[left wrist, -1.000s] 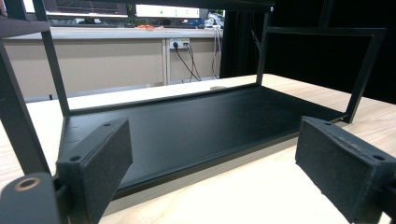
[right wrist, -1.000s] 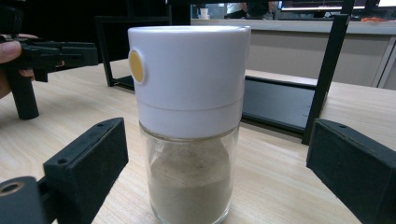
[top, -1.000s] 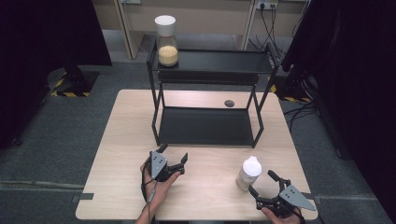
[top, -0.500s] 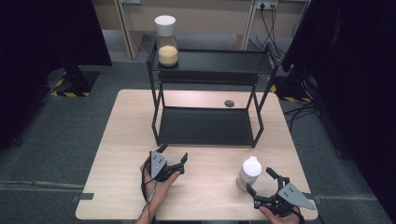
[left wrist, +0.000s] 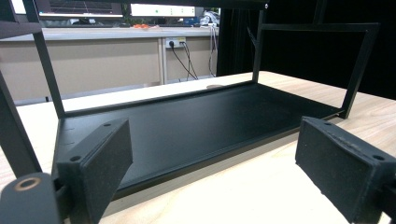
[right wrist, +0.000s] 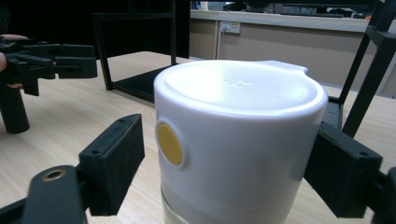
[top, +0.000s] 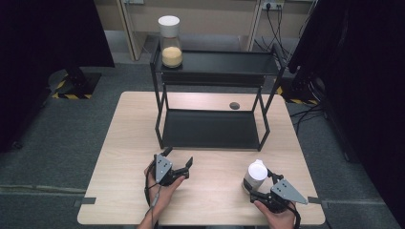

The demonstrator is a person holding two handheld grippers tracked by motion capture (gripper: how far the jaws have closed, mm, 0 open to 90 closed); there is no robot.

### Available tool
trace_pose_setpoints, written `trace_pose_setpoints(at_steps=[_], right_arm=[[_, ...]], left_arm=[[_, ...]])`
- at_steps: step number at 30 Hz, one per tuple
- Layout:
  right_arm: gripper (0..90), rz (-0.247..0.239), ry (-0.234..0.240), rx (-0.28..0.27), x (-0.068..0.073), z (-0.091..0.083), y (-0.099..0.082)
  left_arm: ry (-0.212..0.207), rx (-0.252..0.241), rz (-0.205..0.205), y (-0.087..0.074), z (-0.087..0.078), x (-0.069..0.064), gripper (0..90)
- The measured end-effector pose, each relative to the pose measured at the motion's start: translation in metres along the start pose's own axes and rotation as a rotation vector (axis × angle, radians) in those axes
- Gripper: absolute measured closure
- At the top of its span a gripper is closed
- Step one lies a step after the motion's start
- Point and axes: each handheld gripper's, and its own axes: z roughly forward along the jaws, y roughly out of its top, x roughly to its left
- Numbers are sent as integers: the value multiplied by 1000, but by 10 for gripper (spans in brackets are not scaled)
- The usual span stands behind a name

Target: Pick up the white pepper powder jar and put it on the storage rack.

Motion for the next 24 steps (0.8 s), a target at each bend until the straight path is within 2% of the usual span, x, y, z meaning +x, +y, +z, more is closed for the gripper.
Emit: trace_pose_setpoints(at_steps=[5, 8, 15, 24], right_arm=[[243, -8, -11, 18, 2, 2, 0], [298, -8, -27, 26, 5, 3, 0], [305, -7, -39, 39, 7, 3, 5], [306, -7, -56, -28, 9, 0, 21]], left_arm=[[-5, -5, -1, -1, 0, 1, 104], [-6, -2, -2, 0, 0, 1, 103], [-6, -2, -4, 0, 0, 2, 103], [-9, -4, -8, -1, 0, 3, 103]])
